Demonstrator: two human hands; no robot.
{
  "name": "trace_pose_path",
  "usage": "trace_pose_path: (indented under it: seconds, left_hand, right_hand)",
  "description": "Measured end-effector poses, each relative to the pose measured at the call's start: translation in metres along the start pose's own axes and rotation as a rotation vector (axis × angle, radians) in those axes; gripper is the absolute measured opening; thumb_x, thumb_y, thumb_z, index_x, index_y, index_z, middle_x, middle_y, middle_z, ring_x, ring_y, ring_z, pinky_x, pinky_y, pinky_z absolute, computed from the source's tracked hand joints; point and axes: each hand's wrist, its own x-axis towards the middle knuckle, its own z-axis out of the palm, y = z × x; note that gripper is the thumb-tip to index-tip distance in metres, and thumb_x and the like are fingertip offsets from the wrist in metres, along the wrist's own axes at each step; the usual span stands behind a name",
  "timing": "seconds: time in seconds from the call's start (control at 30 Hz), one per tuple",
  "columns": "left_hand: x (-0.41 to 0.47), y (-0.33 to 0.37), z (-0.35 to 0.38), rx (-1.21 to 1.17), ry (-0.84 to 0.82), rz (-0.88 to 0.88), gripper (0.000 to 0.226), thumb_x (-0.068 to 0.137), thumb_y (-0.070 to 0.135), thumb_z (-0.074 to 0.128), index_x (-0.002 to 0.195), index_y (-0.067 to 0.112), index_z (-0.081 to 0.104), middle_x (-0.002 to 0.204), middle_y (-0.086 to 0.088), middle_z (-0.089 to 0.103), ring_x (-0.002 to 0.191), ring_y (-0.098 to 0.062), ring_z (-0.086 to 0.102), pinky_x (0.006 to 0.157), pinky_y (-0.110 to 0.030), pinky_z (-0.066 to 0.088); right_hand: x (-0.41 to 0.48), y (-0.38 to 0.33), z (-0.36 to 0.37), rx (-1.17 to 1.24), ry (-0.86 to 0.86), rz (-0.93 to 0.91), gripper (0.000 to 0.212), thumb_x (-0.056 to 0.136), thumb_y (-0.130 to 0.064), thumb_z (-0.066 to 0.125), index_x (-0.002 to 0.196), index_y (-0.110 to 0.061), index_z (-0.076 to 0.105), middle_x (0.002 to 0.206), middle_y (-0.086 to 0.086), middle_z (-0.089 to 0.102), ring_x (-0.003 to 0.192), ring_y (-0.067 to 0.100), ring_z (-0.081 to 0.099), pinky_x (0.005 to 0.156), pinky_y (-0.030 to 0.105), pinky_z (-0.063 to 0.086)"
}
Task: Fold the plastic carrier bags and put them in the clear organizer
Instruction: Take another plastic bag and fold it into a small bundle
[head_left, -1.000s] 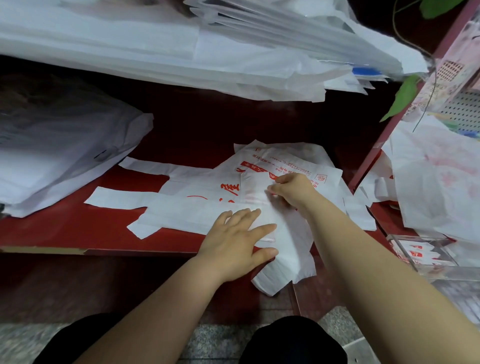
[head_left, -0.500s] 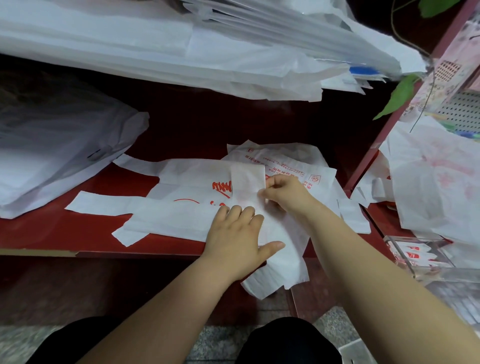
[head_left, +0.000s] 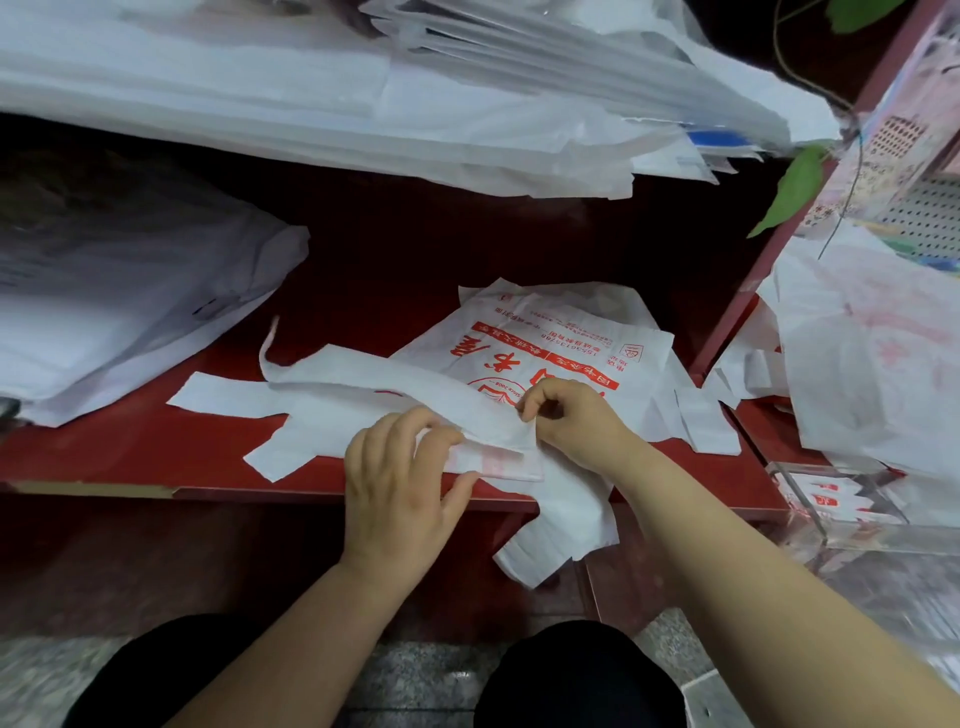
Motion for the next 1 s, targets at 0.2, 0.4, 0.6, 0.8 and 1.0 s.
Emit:
trace_pose_path:
  seconds: [0.2, 0.4, 0.6, 0.8, 1.0]
  left_hand:
    - [0.007, -0.005, 0.002, 0.037, -0.207, 0.085, 0.046, 0.08, 0.028, 0.045, 0.123, 0.013, 0.048, 0.122, -0.012, 0.061, 0.12, -0.023, 0.044, 0.106, -0.04, 0.015]
    - [0.007, -0.007, 0.001, -0.081, -0.269, 0.089, 0.036, 0.078, 0.03, 0.043, 0.083, 0.015, 0.075, 0.08, 0.005, 0.072, 0.078, -0.014, 0.067, 0.083, -0.025, 0.032]
    - [0.007, -0.005, 0.005, -0.19, -0.206, 0.076, 0.033, 0.077, 0.026, 0.045, 0.077, 0.015, 0.076, 0.074, 0.006, 0.072, 0.086, -0.013, 0.048, 0.074, -0.021, 0.031]
    - [0.006, -0.005, 0.005, -0.188, -0.232, 0.049, 0.032, 0.077, 0.027, 0.045, 0.074, 0.016, 0.075, 0.073, 0.007, 0.071, 0.084, -0.012, 0.049, 0.073, -0.021, 0.033]
    - [0.01, 0.004, -0.001, -0.097, -0.277, 0.083, 0.038, 0.077, 0.019, 0.038, 0.085, 0.014, 0.075, 0.085, 0.002, 0.072, 0.079, -0.017, 0.069, 0.081, -0.025, 0.045]
  right_hand:
    - [-0.003, 0.006, 0.0, 0.021, 0.057, 0.008, 0.044, 0.079, 0.019, 0.045, 0.06, -0.02, 0.052, 0.091, 0.002, 0.06, 0.081, -0.002, 0.053, 0.07, -0.002, 0.038]
    - [-0.007, 0.008, 0.002, 0.012, 0.129, 0.02, 0.047, 0.078, 0.02, 0.039, 0.056, -0.019, 0.053, 0.089, 0.0, 0.061, 0.094, 0.014, 0.055, 0.075, 0.003, 0.038]
    - [-0.009, -0.007, -0.005, -0.136, 0.189, 0.099, 0.031, 0.088, 0.009, 0.037, 0.098, 0.001, 0.065, 0.115, 0.01, 0.062, 0.11, 0.022, 0.054, 0.085, 0.016, 0.036]
    - [-0.029, -0.018, 0.02, -0.467, 0.016, -0.105, 0.037, 0.098, -0.013, 0.038, 0.134, -0.009, 0.045, 0.139, 0.008, 0.045, 0.129, 0.02, 0.038, 0.1, 0.016, 0.021]
    - [-0.03, -0.006, 0.03, -0.56, -0.004, -0.092, 0.041, 0.101, -0.016, 0.03, 0.142, -0.015, 0.032, 0.151, 0.004, 0.025, 0.141, 0.016, 0.018, 0.112, 0.021, 0.002]
